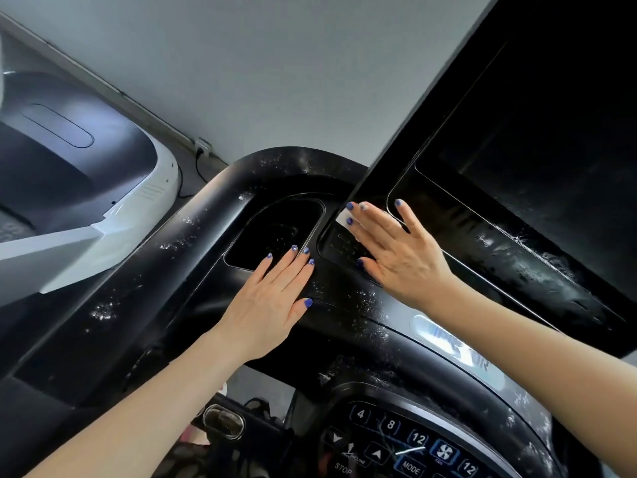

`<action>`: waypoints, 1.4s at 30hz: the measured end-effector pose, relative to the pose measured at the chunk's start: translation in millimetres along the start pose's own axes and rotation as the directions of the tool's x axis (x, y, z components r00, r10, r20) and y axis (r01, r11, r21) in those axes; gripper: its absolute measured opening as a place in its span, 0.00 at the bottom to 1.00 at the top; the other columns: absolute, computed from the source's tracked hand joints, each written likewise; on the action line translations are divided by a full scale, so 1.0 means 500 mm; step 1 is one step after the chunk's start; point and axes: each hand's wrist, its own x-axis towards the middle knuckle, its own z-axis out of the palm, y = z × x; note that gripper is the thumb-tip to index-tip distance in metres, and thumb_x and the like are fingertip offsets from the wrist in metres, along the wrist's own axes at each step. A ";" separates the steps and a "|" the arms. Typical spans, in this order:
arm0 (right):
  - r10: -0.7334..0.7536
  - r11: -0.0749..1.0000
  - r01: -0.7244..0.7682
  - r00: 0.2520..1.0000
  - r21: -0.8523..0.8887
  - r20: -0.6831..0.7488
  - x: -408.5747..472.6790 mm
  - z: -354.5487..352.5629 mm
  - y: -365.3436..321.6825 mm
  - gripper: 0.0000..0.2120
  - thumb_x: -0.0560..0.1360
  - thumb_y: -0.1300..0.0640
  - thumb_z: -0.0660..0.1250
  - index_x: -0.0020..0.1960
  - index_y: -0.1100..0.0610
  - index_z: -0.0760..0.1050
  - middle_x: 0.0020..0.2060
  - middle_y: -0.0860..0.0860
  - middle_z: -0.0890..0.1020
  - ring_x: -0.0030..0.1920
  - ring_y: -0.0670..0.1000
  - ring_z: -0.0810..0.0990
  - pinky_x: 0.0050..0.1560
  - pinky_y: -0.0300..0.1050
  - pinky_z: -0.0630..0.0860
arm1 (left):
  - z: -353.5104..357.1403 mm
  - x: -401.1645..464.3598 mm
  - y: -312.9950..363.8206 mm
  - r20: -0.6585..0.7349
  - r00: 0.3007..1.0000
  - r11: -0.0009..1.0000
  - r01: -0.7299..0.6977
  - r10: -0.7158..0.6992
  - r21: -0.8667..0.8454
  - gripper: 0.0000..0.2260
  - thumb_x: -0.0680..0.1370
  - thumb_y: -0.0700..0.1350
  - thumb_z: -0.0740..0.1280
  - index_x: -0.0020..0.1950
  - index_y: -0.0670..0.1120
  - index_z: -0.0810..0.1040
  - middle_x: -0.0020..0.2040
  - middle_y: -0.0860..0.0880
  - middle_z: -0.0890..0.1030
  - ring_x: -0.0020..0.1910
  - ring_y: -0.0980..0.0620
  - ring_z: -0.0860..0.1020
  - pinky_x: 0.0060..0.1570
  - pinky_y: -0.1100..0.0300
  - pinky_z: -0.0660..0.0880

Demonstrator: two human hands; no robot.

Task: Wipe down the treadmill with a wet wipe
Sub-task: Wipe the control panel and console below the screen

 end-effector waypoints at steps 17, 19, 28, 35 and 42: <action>-0.141 0.936 0.097 0.984 0.338 0.110 0.021 -0.023 -0.042 0.34 0.82 0.38 0.39 0.82 0.54 0.53 0.81 0.50 0.52 0.81 0.50 0.47 0.79 0.57 0.35 | 0.006 -0.021 -0.009 -0.018 1.000 1.000 0.004 -0.004 -0.007 0.27 0.85 0.55 0.48 0.80 0.41 0.62 0.80 0.44 0.62 0.80 0.47 0.58 0.77 0.48 0.58; -0.026 0.968 0.002 0.995 0.252 0.093 0.026 -0.024 -0.027 0.35 0.82 0.38 0.39 0.82 0.57 0.53 0.82 0.50 0.49 0.81 0.50 0.45 0.80 0.56 0.37 | 0.008 -0.020 -0.008 -0.014 1.000 1.000 0.017 -0.017 0.001 0.27 0.85 0.55 0.48 0.79 0.42 0.63 0.80 0.45 0.63 0.80 0.48 0.58 0.77 0.50 0.57; -0.162 0.809 0.031 0.972 0.586 0.172 -0.039 0.004 -0.075 0.36 0.79 0.33 0.33 0.80 0.51 0.36 0.80 0.46 0.38 0.80 0.46 0.39 0.78 0.53 0.31 | 0.008 -0.021 0.001 -0.031 0.999 0.999 0.023 -0.022 0.035 0.26 0.85 0.54 0.48 0.80 0.42 0.62 0.81 0.44 0.60 0.81 0.47 0.56 0.77 0.46 0.58; -0.067 0.947 0.032 0.993 0.320 0.098 -0.020 0.024 -0.032 0.35 0.81 0.35 0.38 0.82 0.55 0.49 0.81 0.50 0.53 0.81 0.49 0.47 0.77 0.53 0.29 | 0.012 -0.031 0.057 -0.042 0.996 0.996 0.084 -0.085 -0.012 0.26 0.86 0.55 0.42 0.81 0.44 0.59 0.82 0.47 0.58 0.82 0.50 0.52 0.77 0.46 0.55; -0.232 0.853 0.215 0.972 0.475 -0.024 -0.065 0.075 -0.015 0.39 0.78 0.33 0.34 0.83 0.54 0.48 0.81 0.49 0.46 0.80 0.46 0.40 0.76 0.49 0.27 | 0.022 -0.033 0.111 -0.053 0.974 0.975 0.221 -0.221 -0.007 0.27 0.86 0.57 0.38 0.81 0.46 0.55 0.82 0.51 0.57 0.82 0.52 0.50 0.79 0.47 0.52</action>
